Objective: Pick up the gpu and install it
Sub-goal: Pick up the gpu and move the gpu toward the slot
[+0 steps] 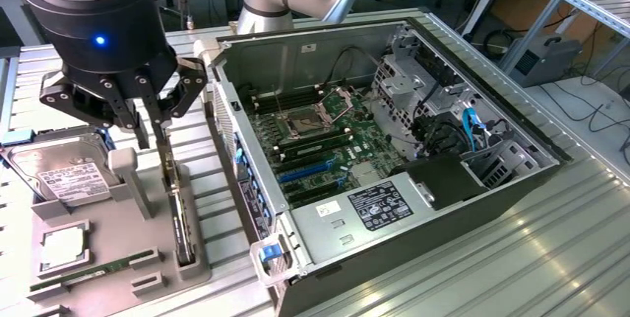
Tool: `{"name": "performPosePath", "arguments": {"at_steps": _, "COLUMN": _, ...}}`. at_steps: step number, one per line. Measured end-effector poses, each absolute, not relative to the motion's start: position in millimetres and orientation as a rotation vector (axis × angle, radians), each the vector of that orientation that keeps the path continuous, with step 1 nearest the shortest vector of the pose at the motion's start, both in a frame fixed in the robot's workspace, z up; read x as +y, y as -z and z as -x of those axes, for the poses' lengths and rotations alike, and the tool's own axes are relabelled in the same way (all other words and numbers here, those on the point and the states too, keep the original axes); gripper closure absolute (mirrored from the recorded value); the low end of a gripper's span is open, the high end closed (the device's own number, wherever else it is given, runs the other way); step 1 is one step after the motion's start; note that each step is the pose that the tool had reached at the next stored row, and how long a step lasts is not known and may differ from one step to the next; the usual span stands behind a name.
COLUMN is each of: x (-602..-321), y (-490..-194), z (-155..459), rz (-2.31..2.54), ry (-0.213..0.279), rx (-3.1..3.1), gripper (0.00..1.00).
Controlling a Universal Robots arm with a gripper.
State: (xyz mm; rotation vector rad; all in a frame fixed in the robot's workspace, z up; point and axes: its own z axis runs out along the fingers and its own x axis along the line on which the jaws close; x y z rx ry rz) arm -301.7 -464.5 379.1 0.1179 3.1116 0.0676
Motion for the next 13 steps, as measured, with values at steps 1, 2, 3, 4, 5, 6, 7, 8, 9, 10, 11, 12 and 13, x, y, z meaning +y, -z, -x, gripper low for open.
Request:
{"name": "performPosePath", "arguments": {"at_steps": 1, "x": -468.1, "y": -377.5, "z": 301.8, "rz": -0.118, "ry": -0.068, "rx": 3.111, "gripper": 0.76}}
{"name": "performPosePath", "arguments": {"at_steps": 2, "x": -470.4, "y": -376.8, "z": 301.8, "rz": -0.118, "ry": -0.068, "rx": 3.112, "gripper": 0.76}}
{"name": "performPosePath", "arguments": {"at_steps": 3, "x": -472.0, "y": -376.1, "z": 301.8, "rz": -0.118, "ry": -0.068, "rx": 3.112, "gripper": 0.76}}
{"name": "performPosePath", "arguments": {"at_steps": 4, "x": -474.1, "y": -374.9, "z": 301.9, "rz": -0.118, "ry": -0.068, "rx": 3.112, "gripper": 0.76}}
{"name": "performPosePath", "arguments": {"at_steps": 5, "x": -475.1, "y": -373.8, "z": 301.9, "rz": -0.118, "ry": -0.068, "rx": 3.112, "gripper": 0.76}}
{"name": "performPosePath", "arguments": {"at_steps": 6, "x": -476.0, "y": -372.5, "z": 301.8, "rz": -0.118, "ry": -0.068, "rx": 3.111, "gripper": 0.76}}
{"name": "performPosePath", "arguments": {"at_steps": 7, "x": -477.2, "y": -369.1, "z": 301.9, "rz": -0.118, "ry": -0.068, "rx": 3.111, "gripper": 0.76}}
{"name": "performPosePath", "arguments": {"at_steps": 8, "x": -478.0, "y": -364.4, "z": 302.0, "rz": -0.118, "ry": -0.068, "rx": 3.111, "gripper": 0.76}}
{"name": "performPosePath", "arguments": {"at_steps": 9, "x": -478.2, "y": -359.7, "z": 301.9, "rz": -0.118, "ry": -0.068, "rx": 3.112, "gripper": 0.76}}
{"name": "performPosePath", "arguments": {"at_steps": 10, "x": -478.2, "y": -359.6, "z": 301.9, "rz": -0.118, "ry": -0.067, "rx": 3.112, "gripper": 0.76}}
{"name": "performPosePath", "arguments": {"at_steps": 11, "x": -478.2, "y": -359.5, "z": 301.9, "rz": -0.118, "ry": -0.067, "rx": 3.112, "gripper": 0.76}}
{"name": "performPosePath", "arguments": {"at_steps": 12, "x": -478.2, "y": -359.5, "z": 301.9, "rz": -0.118, "ry": -0.068, "rx": 3.112, "gripper": 0.76}}
{"name": "performPosePath", "arguments": {"at_steps": 13, "x": -478.2, "y": -359.5, "z": 301.9, "rz": -0.118, "ry": -0.068, "rx": 3.112, "gripper": 0.76}}
